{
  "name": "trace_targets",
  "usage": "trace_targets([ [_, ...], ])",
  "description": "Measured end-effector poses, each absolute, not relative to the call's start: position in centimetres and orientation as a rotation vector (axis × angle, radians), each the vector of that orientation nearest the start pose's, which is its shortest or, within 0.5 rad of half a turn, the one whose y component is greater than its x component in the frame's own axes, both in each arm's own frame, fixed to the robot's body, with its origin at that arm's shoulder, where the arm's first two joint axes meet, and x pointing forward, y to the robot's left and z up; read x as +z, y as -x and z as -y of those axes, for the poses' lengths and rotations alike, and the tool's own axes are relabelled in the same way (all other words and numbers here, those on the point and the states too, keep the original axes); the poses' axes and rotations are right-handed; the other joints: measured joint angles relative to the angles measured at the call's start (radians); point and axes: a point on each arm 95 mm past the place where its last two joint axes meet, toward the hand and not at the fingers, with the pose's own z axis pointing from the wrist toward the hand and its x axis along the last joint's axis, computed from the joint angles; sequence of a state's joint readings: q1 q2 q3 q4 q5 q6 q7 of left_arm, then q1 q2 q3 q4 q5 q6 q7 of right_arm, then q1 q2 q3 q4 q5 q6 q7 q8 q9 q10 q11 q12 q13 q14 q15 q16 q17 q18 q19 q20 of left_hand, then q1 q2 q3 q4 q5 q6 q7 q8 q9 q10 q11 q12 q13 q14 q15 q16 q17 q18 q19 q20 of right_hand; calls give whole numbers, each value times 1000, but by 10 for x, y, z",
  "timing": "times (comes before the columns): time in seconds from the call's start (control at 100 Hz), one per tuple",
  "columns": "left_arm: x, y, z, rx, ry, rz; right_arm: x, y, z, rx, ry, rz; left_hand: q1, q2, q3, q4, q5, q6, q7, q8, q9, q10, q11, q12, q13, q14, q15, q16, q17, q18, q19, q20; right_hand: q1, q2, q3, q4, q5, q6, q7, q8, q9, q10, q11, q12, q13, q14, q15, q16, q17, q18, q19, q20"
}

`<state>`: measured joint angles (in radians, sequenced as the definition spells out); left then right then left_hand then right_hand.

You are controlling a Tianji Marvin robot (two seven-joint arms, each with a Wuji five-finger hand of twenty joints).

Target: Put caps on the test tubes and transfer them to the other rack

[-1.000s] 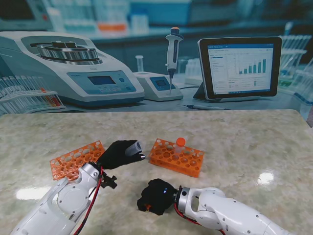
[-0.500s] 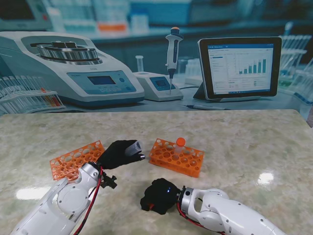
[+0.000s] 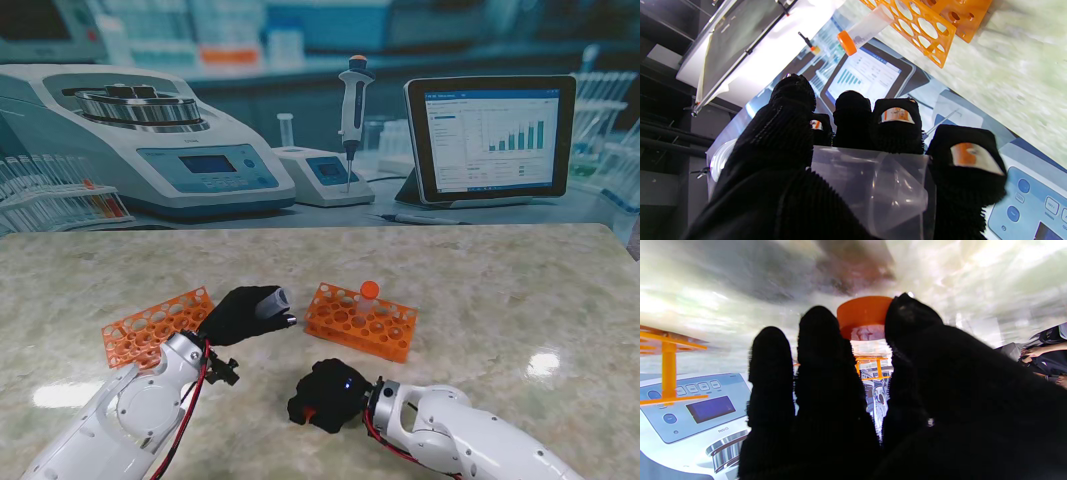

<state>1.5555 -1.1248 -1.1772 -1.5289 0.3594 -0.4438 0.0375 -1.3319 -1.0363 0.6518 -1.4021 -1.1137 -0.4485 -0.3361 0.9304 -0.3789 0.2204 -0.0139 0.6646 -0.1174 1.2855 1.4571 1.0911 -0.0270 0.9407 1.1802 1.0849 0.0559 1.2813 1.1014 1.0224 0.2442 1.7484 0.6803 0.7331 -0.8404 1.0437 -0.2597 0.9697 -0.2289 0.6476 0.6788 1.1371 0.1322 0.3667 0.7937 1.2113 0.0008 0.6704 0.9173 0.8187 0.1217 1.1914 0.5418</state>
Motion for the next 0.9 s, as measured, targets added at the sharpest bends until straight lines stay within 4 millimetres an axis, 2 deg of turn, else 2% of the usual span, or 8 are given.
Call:
trace_targets([
  [0.9, -322, -387, 32, -2300, 1513, -1268, -358, -330, -116, 2051, -536, -1892, 0, 6, -3, 0, 0, 0, 0, 6, 0, 0, 0, 0, 0, 0, 0, 0, 0, 0, 0, 0, 0, 0, 0, 0, 8, -2, 0, 2, 0, 0, 0, 0, 0, 0, 0, 0, 0, 0, 1, -2],
])
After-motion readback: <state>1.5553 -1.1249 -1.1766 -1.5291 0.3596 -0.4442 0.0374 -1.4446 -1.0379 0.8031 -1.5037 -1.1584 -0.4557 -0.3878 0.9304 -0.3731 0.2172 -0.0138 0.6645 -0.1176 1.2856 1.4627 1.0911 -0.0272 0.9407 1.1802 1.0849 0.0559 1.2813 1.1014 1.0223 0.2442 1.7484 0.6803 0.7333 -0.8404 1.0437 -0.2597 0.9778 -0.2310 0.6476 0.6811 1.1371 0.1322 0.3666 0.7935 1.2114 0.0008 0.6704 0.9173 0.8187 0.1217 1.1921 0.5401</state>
